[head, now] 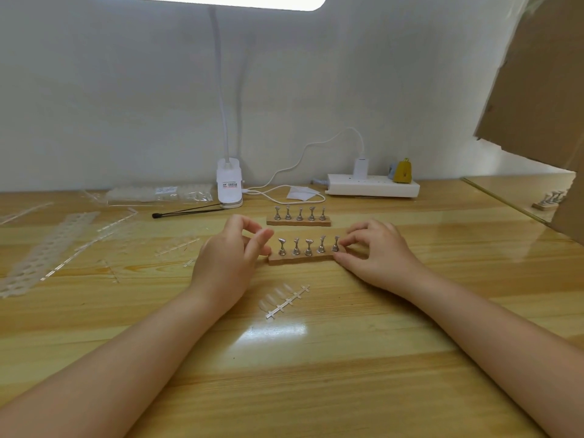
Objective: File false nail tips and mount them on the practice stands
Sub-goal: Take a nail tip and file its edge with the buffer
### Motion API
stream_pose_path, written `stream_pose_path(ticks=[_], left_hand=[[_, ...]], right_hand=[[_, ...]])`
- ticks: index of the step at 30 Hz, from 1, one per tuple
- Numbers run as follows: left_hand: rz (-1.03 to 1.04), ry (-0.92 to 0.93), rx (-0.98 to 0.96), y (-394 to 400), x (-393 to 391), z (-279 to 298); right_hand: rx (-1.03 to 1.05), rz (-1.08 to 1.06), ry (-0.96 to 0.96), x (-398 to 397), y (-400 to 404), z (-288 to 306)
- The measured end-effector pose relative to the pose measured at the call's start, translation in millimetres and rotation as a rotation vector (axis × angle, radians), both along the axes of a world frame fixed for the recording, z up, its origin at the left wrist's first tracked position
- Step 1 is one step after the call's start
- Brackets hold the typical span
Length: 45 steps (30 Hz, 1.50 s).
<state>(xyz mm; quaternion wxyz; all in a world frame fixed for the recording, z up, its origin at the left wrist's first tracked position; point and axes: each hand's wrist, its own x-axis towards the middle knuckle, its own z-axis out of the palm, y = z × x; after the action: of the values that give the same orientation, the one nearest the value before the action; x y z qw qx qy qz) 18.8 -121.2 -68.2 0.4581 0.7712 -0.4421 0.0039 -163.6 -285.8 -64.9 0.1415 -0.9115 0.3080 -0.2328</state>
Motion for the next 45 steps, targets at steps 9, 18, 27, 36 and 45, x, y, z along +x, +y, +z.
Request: stream_pose_path(ticks=[9, 18, 27, 36, 45], left_hand=[[-0.111, -0.064, 0.059, 0.6, -6.2, 1.6], [-0.251, -0.345, 0.037, 2.3, -17.0, 4.4], [-0.319, -0.533, -0.078, 5.1, -27.5, 6.9], [-0.25, -0.683, -0.1, 4.9, -28.4, 7.2], [-0.188, -0.315, -0.19, 3.6, -24.3, 7.6]], right_hand=[[-0.154, 0.08, -0.243, 5.4, 49.1, 10.4], [-0.179, 0.008, -0.025, 10.1, 57.5, 5.4], [-0.159, 0.024, -0.011, 14.3, 57.7, 3.1], [-0.117, 0.032, -0.1, 10.8, 59.4, 3.3], [0.207, 0.203, -0.337, 10.2, 56.8, 4.6]])
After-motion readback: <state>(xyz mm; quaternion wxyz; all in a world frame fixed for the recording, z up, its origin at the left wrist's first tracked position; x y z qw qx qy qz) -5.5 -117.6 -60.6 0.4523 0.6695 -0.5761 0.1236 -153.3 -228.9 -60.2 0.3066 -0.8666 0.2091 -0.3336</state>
